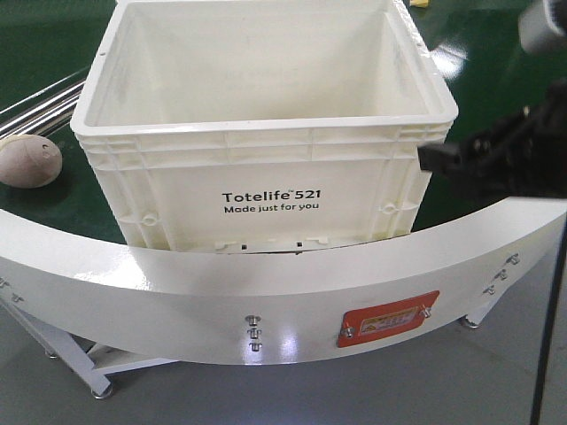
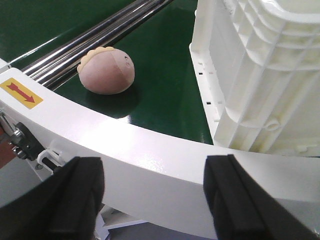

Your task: Place moving items into box and shelve

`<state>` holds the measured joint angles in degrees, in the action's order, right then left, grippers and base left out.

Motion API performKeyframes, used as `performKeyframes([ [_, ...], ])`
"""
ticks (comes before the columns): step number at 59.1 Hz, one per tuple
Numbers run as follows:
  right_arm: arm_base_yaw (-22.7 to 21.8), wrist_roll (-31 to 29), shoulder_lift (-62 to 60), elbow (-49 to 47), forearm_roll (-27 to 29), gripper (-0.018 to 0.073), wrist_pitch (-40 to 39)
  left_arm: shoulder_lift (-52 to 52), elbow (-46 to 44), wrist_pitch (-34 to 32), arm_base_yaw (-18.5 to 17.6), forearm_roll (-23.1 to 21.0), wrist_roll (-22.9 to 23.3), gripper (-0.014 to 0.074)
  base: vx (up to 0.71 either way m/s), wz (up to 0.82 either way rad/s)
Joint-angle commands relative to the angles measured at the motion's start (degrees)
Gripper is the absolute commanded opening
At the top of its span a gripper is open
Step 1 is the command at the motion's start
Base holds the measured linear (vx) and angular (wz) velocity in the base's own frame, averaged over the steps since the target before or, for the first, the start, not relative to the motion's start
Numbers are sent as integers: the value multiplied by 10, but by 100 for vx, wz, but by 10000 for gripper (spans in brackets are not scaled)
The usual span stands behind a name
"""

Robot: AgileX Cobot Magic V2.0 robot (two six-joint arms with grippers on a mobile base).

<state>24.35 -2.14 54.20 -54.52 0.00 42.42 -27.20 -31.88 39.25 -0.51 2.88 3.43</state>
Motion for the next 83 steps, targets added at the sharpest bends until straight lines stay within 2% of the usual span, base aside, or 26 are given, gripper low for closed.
performKeyframes([
  [1, -2, 6, -33, 23, -6, 557, -59, -5, -19, -44, -3, -1, 2, 540, 0, 0],
  [15, -2, 6, -48, 55, -14, 557, -70, -32, -26, -36, -3, -1, 2, 669, 0, 0],
  [23, -2, 6, -48, 55, -13, 557, -69, -100, -69, 8, -3, 11, 3, 679, 0, 0],
  [28, -2, 6, -48, 55, -13, 557, -69, -157, -106, 30, -2, 49, 7, 673, 0, 0],
  [43, -2, 6, -48, 55, -13, 557, -69, -354, -205, 52, -2, 195, 91, 650, 0, 0],
  [50, -2, 6, -48, 55, -13, 557, -69, -447, -267, 70, 23, 220, 108, 645, 0, 0],
  [55, -2, 6, -48, 55, -13, 557, -69, -504, -315, 72, 53, 202, 96, 640, 0, 0],
  [58, -2, 6, -48, 55, -13, 557, -69, -530, -343, 75, 69, 177, 71, 632, 0, 0],
  [62, -2, 6, -48, 55, -13, 557, -69, -564, -376, 75, 94, 116, 26, 619, 0, 0],
  [70, -2, 6, -48, 55, -13, 557, -69, -622, -434, 75, 130, -39, -84, 605, 0, 0],
  [74, -2, 6, -48, 55, -13, 557, -69, -647, -456, 75, 134, -86, -122, 605, 0, 0],
  [78, -2, 6, -48, 55, -13, 557, -69, -671, -475, 67, 134, -114, -137, 601, 0, 0],
  [83, -2, 6, -48, 55, -13, 557, -69, -699, -494, 55, 133, -123, -138, 601, 0, 0],
])
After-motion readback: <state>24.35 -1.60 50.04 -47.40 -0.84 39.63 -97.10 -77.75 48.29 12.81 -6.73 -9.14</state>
